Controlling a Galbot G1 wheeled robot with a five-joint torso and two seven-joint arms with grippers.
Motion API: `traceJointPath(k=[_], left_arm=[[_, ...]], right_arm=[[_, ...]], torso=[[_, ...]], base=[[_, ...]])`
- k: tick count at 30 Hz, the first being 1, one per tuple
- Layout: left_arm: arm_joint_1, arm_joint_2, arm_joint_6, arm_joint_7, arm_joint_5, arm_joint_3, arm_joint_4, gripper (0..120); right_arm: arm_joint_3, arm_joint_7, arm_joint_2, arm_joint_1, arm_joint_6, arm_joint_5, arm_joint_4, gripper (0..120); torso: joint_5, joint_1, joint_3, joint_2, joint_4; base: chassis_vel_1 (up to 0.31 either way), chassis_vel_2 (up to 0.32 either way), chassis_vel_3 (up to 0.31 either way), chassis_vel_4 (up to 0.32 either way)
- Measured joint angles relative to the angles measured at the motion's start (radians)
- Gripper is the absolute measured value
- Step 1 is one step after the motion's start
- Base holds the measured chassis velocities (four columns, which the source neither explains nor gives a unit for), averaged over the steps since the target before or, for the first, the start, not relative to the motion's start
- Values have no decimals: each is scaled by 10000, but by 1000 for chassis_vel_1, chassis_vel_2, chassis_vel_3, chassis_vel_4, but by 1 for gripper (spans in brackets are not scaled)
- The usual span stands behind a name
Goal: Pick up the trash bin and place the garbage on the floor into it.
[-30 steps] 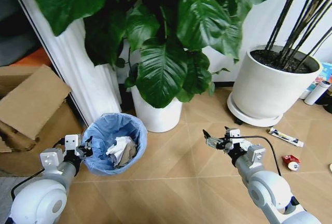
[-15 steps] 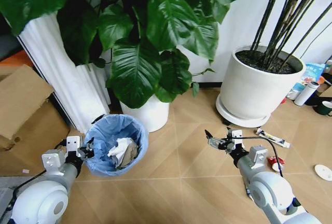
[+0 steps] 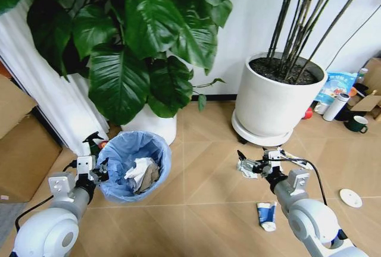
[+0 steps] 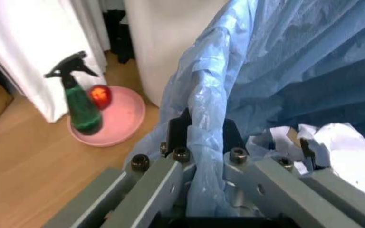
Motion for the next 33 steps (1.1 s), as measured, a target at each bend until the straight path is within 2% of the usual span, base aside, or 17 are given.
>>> traceJointPath(k=[12,25,33], left_arm=[[-7,18,-4,12,-1,33,-8,0],[-14,32,-8,11,-6,55,-12,0],[-17,33,-12,13,-7,62,15,0]], right_arm=[[143,-112,122,-184,147,-136,-64,100],[454,-224,126,-428,84,-256,-84,100],[467,-247,181,-570,88,-341,-83,100]], torso=[[4,0,0,0,-2],[2,0,1,0,0],[-1,0,0,0,0]], base=[[-121,-128,120,124],[2,-2,-4,3],[87,-104,-89,107]])
